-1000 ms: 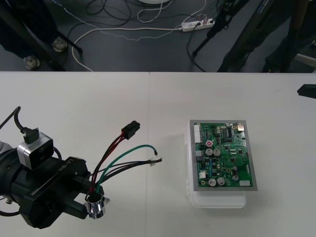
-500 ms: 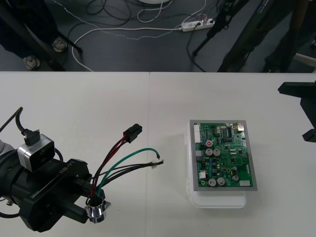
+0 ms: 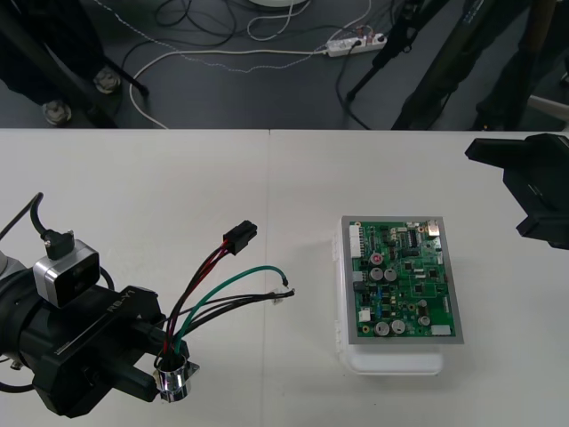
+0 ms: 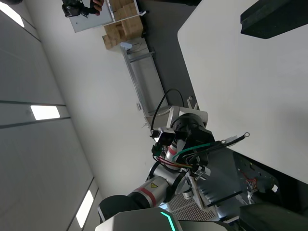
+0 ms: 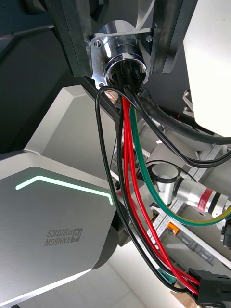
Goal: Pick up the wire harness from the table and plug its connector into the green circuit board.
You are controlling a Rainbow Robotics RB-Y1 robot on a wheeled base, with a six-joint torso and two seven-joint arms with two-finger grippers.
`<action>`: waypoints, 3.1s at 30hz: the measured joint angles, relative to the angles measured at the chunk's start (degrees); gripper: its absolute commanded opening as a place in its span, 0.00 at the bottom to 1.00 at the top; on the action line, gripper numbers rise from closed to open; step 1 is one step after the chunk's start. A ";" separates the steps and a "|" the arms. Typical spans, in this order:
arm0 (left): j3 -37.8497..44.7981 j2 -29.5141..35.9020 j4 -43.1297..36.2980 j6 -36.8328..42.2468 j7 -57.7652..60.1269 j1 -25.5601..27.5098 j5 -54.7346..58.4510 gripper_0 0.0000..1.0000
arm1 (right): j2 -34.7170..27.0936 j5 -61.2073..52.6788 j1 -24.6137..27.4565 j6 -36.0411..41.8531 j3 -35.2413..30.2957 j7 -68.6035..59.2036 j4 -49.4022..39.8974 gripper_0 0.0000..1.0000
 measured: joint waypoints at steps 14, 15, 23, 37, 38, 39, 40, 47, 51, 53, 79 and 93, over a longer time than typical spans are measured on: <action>0.00 0.00 -0.07 0.00 0.00 -0.25 0.07 0.00 | 1.83 0.02 -3.44 0.00 6.21 0.00 1.39 1.00; 0.00 0.00 -0.07 0.00 0.00 -0.25 0.09 0.00 | 2.35 0.02 -3.61 0.00 6.21 0.00 1.37 1.00; 0.00 0.00 -0.11 0.00 0.00 -0.25 0.35 0.00 | 4.84 0.05 -4.01 0.00 6.54 -0.10 -0.58 1.00; 0.00 0.00 -0.14 0.00 0.01 -0.25 0.70 0.00 | 6.84 0.34 -4.03 0.00 11.41 -1.08 -5.04 1.00; 0.00 0.00 -0.14 0.00 0.01 -0.25 0.75 0.00 | 7.09 0.63 -4.03 0.00 11.41 -1.08 -5.26 1.00; 0.00 0.00 -0.14 0.00 0.01 -0.25 0.78 0.00 | 7.31 0.90 -4.04 0.00 11.41 -1.08 -5.53 1.00; -0.01 0.00 -0.14 0.00 0.01 -0.25 0.79 0.00 | 7.51 1.05 -4.04 0.00 11.42 -1.08 -5.78 1.00; -0.01 0.00 -0.15 0.00 0.01 -0.25 1.06 0.00 | 9.07 2.18 -4.05 0.00 11.43 -1.14 -6.72 1.00; -0.01 0.00 -0.15 0.00 0.01 -0.25 1.23 0.00 | 9.30 2.73 -4.06 0.00 11.43 -1.27 -8.27 1.00; -0.01 0.00 -0.16 0.00 0.01 -0.26 1.24 0.00 | 9.33 3.15 -4.10 0.00 11.43 -1.30 -8.83 1.00; -0.01 0.00 -0.30 0.00 0.01 -0.29 1.73 0.00 | 16.15 13.44 -7.22 9.80 11.43 -6.85 -9.22 1.00; -0.01 0.00 -0.32 0.00 0.01 -0.45 1.80 0.00 | 19.11 13.56 -9.74 11.30 11.45 -12.04 -9.22 1.00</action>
